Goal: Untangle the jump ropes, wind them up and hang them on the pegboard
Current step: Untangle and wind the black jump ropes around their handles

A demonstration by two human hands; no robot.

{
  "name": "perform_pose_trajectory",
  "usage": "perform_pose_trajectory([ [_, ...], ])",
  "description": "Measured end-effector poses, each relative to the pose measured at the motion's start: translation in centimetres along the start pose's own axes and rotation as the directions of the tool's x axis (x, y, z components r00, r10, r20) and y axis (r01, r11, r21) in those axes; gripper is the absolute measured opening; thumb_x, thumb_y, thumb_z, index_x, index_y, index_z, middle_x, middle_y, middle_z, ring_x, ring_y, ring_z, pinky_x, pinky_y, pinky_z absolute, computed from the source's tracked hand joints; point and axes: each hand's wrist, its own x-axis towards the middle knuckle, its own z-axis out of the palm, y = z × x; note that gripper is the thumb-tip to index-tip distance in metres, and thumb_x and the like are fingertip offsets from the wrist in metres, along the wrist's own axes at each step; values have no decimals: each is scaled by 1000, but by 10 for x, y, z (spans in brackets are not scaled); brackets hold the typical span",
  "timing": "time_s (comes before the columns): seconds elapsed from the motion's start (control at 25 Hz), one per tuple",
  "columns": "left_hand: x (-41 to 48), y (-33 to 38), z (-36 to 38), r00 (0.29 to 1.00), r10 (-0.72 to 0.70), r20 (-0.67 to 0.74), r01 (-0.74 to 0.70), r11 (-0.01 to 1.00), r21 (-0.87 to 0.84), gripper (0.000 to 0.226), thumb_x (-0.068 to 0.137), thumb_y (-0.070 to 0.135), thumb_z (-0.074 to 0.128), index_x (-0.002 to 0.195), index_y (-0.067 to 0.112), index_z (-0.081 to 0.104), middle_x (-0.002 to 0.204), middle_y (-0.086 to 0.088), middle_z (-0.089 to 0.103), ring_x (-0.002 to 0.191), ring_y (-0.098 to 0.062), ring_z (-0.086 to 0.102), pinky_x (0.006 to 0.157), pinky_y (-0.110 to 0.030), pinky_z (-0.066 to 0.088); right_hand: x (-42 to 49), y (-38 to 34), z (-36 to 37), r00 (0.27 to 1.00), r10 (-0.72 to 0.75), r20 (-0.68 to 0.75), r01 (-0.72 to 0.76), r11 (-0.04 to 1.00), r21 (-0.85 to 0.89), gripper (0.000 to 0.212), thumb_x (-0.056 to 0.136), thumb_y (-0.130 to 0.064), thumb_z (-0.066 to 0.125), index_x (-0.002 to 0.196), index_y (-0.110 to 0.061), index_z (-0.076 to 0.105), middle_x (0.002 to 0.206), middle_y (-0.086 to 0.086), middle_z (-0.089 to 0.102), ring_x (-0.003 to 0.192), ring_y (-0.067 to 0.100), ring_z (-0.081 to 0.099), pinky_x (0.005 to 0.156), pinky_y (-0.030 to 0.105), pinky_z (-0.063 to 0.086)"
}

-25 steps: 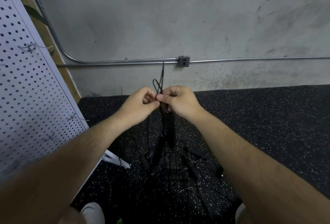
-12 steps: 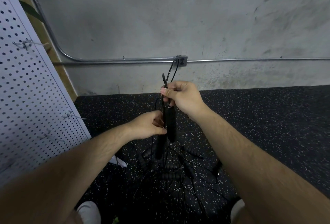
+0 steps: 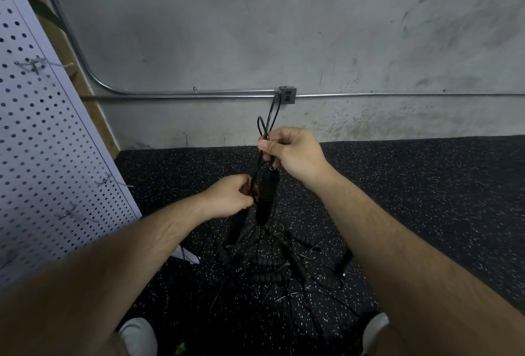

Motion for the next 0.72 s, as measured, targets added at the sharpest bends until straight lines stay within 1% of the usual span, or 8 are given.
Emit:
perform_pose_trajectory([
  [0.08,2,-6,-5,1000,-11,9,11,1000,-22,23,88,5,67,103,21,72,99,3,76,95,-16,72,93,-38,56,1,1,-4,1000,4,-12,-4,1000,-16,14,92,-16,73,98,-4,73,73,7,70,54,8,59,55,23,50],
  [0.16,-1,-8,-12,999,11,41,-8,998,-58,16,91,11,72,103,21,74,99,4,78,96,-14,73,97,-38,55,2,0,-7,1000,5,-23,-6,1000,-24,16,92,-15,72,100,-2,73,75,8,70,52,5,58,54,20,49],
  [0.28,-5,-9,-22,997,57,55,-53,996,-66,7,91,21,74,97,25,75,91,5,77,89,-9,72,93,-32,54,3,0,-9,999,-4,-39,3,1000,-26,17,92,-15,72,100,0,72,75,9,69,51,3,58,54,20,49],
  [0.36,-8,-7,-26,994,84,65,-80,995,-55,5,92,25,74,94,30,73,86,4,76,82,-6,69,89,-32,51,4,1,-10,999,2,-41,-3,1000,-23,17,93,-14,72,100,0,72,74,8,68,51,3,57,54,20,49],
  [0.48,-9,0,-27,994,74,76,-65,991,-115,8,94,29,71,101,25,71,89,-3,76,84,-12,70,89,-34,54,5,3,-9,999,6,-33,-6,1000,-24,13,92,-15,73,97,-3,74,72,7,69,53,7,58,54,22,49],
  [0.6,-10,9,-27,996,81,41,-72,981,-178,5,98,23,65,99,18,66,94,2,75,93,-13,73,88,-40,59,5,2,-7,999,10,-35,-11,1000,-12,12,92,-15,72,96,-4,73,71,7,69,52,8,58,54,22,49],
  [0.72,-12,16,-24,989,139,42,-128,971,-202,11,100,20,62,111,21,61,109,6,73,102,-7,70,87,-34,58,4,0,-5,1000,8,-23,-8,1000,-5,9,92,-15,72,93,-6,73,69,6,69,51,8,57,53,22,48],
])
